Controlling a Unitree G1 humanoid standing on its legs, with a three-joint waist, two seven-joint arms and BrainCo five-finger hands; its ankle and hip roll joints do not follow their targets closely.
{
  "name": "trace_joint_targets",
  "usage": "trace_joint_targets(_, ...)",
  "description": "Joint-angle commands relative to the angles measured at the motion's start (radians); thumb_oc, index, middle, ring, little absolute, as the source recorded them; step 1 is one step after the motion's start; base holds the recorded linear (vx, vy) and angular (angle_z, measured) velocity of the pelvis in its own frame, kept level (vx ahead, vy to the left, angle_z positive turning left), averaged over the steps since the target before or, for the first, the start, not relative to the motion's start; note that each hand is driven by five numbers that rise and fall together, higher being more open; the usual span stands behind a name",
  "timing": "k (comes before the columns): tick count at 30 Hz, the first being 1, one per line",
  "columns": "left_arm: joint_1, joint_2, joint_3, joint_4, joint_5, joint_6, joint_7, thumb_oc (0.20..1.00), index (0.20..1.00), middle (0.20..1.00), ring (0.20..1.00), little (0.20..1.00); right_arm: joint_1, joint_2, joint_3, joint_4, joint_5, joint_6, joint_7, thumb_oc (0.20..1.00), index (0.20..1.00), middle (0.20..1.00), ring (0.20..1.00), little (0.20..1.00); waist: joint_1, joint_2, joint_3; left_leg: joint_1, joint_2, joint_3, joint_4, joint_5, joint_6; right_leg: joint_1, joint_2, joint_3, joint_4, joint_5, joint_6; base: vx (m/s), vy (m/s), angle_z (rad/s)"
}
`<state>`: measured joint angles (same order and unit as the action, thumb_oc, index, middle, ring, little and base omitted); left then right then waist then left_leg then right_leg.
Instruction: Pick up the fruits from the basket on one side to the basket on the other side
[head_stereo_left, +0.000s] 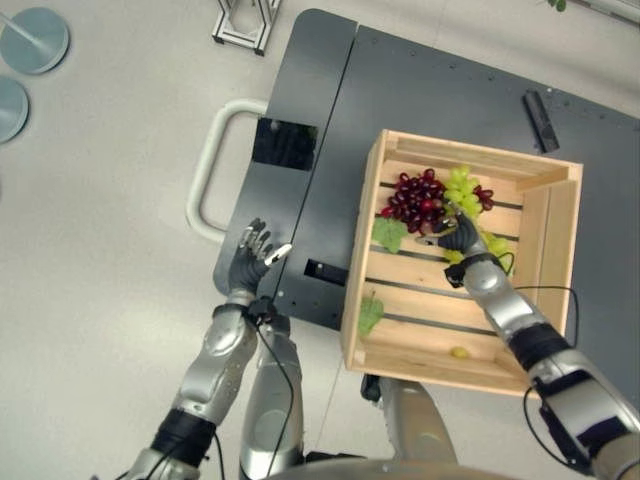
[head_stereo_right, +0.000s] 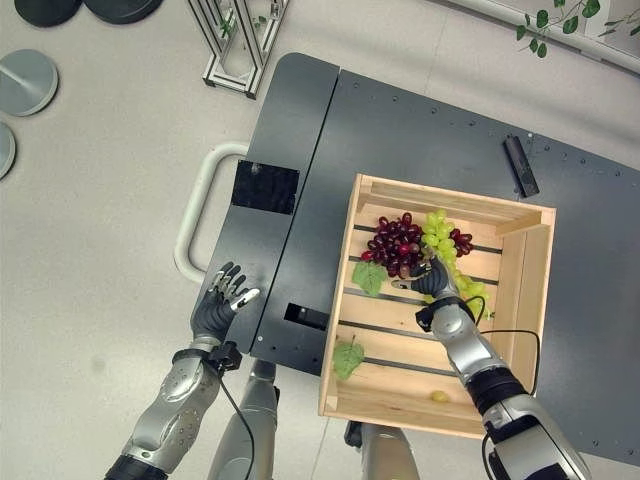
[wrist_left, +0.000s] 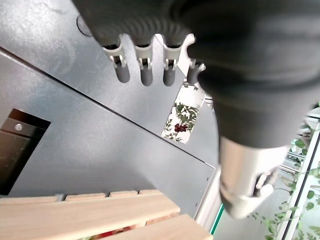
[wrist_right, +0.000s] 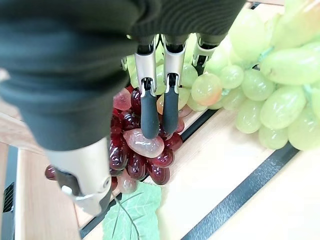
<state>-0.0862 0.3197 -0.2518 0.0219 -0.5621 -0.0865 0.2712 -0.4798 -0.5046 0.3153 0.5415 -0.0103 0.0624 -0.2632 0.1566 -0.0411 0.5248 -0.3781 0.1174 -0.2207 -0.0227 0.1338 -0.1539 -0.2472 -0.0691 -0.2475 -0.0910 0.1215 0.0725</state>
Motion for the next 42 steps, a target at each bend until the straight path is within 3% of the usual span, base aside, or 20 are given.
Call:
trace_joint_targets(1,0.006,0.03,0.028,-0.05,0.021,-0.053,0.006,1.0,1.0,1.0,1.0,1.0,-0.005,0.07,0.045,-0.033,-0.003,-0.036,0.034,1.0,1.0,1.0,1.0,1.0,0.012,-0.058,-0.005,-0.008,-0.04,0.06,-0.056,0.03,0.065,0.039,-0.042,0.007,0.012,-0.078,0.054,0.0,0.0,0.0)
trace_joint_targets(6,0.009,0.034,0.01,-0.055,0.011,-0.06,0.0,1.0,1.0,1.0,1.0,1.0,-0.054,0.079,0.053,0.102,0.031,-0.032,0.015,1.0,1.0,1.0,1.0,1.0,0.022,-0.054,-0.005,-0.013,-0.044,0.056,-0.055,0.033,0.066,0.036,-0.043,0.006,0.011,-0.07,0.054,-0.02,0.001,0.01)
trace_joint_targets(7,0.012,0.038,-0.006,-0.062,0.002,-0.063,-0.005,1.0,1.0,1.0,1.0,1.0,-0.135,0.082,0.075,0.239,0.062,-0.024,0.001,1.0,1.0,1.0,1.0,1.0,0.035,-0.049,-0.005,-0.018,-0.046,0.054,-0.055,0.036,0.068,0.032,-0.043,0.007,0.011,-0.066,0.055,-0.04,0.009,0.03)
trace_joint_targets(11,0.01,0.044,-0.002,-0.07,-0.005,-0.06,-0.004,1.0,1.0,1.0,1.0,1.0,-0.219,0.066,0.085,0.316,0.101,-0.022,-0.008,1.0,1.0,1.0,1.0,1.0,0.044,-0.049,-0.005,-0.021,-0.048,0.054,-0.055,0.038,0.069,0.028,-0.042,0.005,0.011,-0.062,0.056,-0.02,0.011,0.05)
trace_joint_targets(15,0.016,0.039,0.024,-0.073,0.007,-0.049,-0.003,1.0,1.0,1.0,1.0,1.0,-0.16,0.057,0.044,0.167,0.146,-0.038,-0.006,1.0,1.0,1.0,1.0,1.0,0.038,-0.063,-0.005,-0.018,-0.046,0.053,-0.054,0.038,0.069,0.028,-0.042,0.006,0.014,-0.062,0.057,0.0,-0.003,0.05)
trace_joint_targets(18,0.016,0.04,0.069,-0.057,0.028,-0.038,0.007,1.0,1.0,1.0,1.0,1.0,0.024,0.045,-0.07,-0.089,0.188,-0.075,0.005,1.0,1.0,1.0,1.0,1.0,0.021,-0.092,-0.005,-0.012,-0.041,0.05,-0.054,0.033,0.07,0.035,-0.042,0.005,0.018,-0.069,0.059,0.01,-0.016,0.03)
trace_joint_targets(23,0.019,0.056,0.099,-0.059,0.042,-0.031,0.002,1.0,1.0,1.0,1.0,1.0,0.211,0.053,-0.179,-0.305,0.225,-0.11,0.035,1.0,1.0,1.0,1.0,1.0,0.001,-0.114,-0.005,-0.003,-0.04,0.054,-0.052,0.028,0.073,0.043,-0.044,0.006,0.018,-0.071,0.061,0.01,-0.002,0.03)
trace_joint_targets(30,0.03,0.079,0.136,-0.08,0.048,-0.023,0.007,1.0,1.0,1.0,1.0,1.0,0.36,0.059,-0.281,-0.51,0.235,-0.135,0.057,1.0,1.0,1.0,1.0,1.0,-0.027,-0.148,-0.005,0.018,-0.035,0.068,-0.052,0.021,0.073,0.055,-0.042,0.017,0.021,-0.073,0.064,0.0,0.0,-0.01)
trace_joint_targets(42,0.038,0.086,0.165,-0.102,0.059,-0.021,0.019,1.0,1.0,1.0,1.0,1.0,0.424,0.047,-0.391,-0.594,0.188,-0.144,0.022,1.0,1.0,1.0,1.0,1.0,-0.05,-0.18,-0.007,0.042,-0.028,0.075,-0.052,0.014,0.073,0.065,-0.036,0.032,0.023,-0.074,0.065,0.0,-0.002,-0.01)
